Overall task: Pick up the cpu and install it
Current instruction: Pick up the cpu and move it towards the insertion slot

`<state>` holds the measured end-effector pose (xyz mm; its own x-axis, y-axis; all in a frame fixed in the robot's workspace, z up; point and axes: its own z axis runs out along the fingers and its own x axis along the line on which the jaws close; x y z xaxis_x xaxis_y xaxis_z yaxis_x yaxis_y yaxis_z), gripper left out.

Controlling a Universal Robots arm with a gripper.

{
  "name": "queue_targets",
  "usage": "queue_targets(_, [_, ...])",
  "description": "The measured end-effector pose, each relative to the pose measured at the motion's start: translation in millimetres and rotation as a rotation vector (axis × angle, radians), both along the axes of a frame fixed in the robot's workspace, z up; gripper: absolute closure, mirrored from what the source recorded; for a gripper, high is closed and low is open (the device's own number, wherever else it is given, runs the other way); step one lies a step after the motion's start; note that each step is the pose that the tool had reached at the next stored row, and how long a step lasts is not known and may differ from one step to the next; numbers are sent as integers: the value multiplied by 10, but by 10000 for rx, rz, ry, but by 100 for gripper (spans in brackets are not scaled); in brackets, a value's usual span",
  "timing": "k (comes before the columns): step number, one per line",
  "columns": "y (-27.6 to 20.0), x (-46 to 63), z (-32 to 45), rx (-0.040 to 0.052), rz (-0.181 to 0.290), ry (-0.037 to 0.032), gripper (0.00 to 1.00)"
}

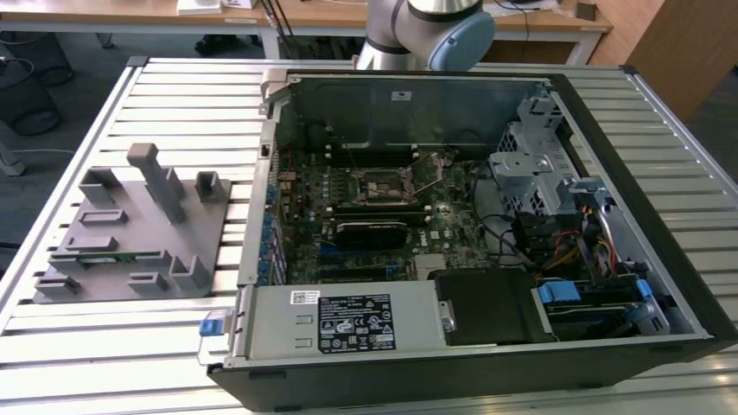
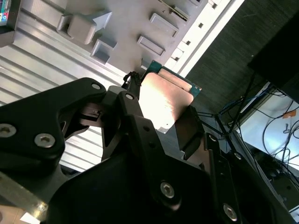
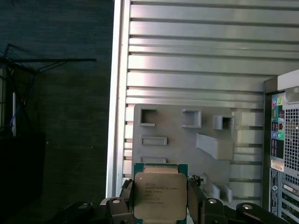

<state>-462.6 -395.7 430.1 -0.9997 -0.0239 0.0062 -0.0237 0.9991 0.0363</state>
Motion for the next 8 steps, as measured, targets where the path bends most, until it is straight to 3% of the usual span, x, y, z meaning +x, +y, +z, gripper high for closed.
queue_targets(8, [0, 259, -1, 0, 0, 0, 46])
